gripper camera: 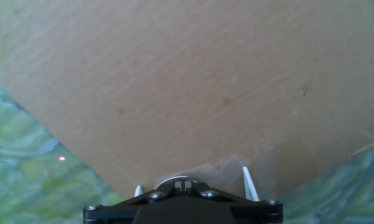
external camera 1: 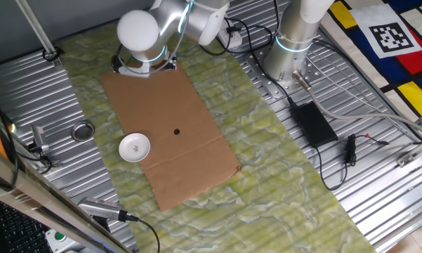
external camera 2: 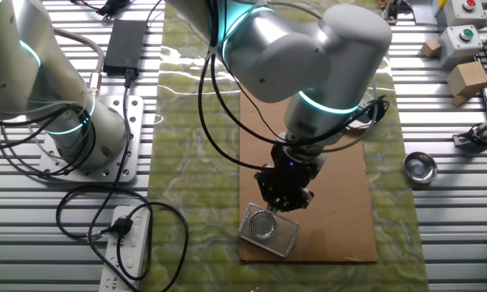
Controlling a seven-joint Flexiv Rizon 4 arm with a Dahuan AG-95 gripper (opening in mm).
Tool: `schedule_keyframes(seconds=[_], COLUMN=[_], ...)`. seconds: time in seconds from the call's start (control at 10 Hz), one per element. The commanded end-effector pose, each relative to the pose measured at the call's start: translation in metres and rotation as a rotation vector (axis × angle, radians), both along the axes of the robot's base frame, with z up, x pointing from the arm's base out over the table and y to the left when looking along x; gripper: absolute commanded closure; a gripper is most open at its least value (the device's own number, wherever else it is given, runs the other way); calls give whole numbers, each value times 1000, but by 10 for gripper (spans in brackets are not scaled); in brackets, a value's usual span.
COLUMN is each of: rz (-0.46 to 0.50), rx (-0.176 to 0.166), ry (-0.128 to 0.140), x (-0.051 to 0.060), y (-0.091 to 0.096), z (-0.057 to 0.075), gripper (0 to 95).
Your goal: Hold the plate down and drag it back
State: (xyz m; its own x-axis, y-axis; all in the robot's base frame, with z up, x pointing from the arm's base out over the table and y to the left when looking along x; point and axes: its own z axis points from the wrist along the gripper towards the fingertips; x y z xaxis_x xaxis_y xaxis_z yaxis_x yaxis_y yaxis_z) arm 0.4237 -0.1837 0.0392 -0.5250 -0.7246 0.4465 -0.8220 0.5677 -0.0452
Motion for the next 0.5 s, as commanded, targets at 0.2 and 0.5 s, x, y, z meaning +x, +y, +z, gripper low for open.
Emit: schedule_keyframes(seconds=[0.2, 0.5], rz=[2, 9], rx=[-14, -14], ry=[5, 10], x=[0, 0], y=[0, 0], z=[0, 0], gripper=[950, 950])
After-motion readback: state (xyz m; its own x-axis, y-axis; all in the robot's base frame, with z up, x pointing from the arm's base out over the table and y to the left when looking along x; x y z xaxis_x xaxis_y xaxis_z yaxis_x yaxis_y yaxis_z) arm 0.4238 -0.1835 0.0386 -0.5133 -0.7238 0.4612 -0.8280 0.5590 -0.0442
